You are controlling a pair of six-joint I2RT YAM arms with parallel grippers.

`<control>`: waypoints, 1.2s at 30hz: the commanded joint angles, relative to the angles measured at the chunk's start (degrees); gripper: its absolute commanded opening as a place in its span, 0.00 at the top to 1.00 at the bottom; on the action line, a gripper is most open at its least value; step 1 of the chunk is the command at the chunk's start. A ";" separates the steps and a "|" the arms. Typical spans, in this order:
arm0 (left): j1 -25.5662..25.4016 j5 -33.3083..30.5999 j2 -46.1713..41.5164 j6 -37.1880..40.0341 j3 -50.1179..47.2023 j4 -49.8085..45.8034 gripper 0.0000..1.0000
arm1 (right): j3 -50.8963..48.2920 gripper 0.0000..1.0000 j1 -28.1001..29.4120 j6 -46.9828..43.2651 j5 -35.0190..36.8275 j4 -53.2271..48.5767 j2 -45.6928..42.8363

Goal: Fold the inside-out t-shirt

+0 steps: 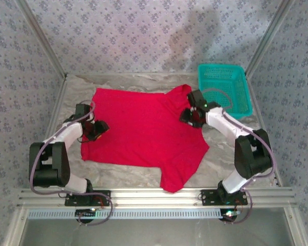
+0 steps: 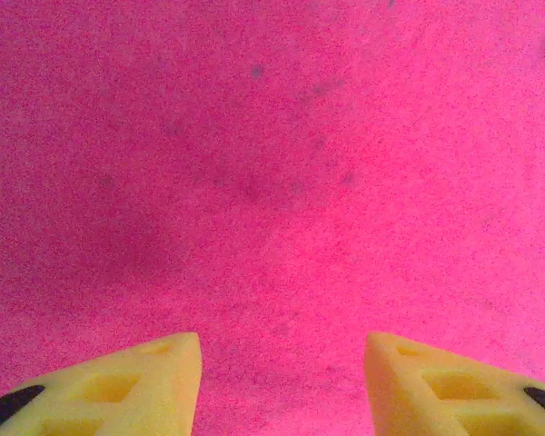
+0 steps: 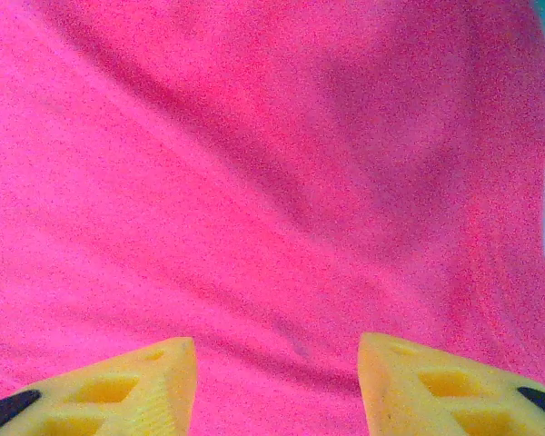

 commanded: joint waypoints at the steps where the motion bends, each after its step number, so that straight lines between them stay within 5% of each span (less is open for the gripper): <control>1: -0.05 -1.24 -1.61 1.51 3.95 -2.78 0.51 | 10.59 0.53 -0.36 -3.08 4.01 0.26 7.20; 12: 2.32 -4.10 -0.13 1.10 3.91 -2.09 0.51 | 49.57 0.51 -4.02 -7.42 6.89 -5.16 41.67; 23: 4.25 -1.12 -0.41 0.84 3.60 -2.24 0.51 | 57.53 0.35 -5.67 -9.46 8.25 -0.75 50.38; 33: 4.21 -0.67 -0.16 1.01 3.87 -2.90 0.51 | 59.74 0.54 -6.06 -9.06 4.14 2.43 52.70; 36: 4.25 -0.65 -0.03 1.01 4.02 -2.93 0.51 | 60.88 0.82 -6.06 -9.69 4.37 1.60 52.29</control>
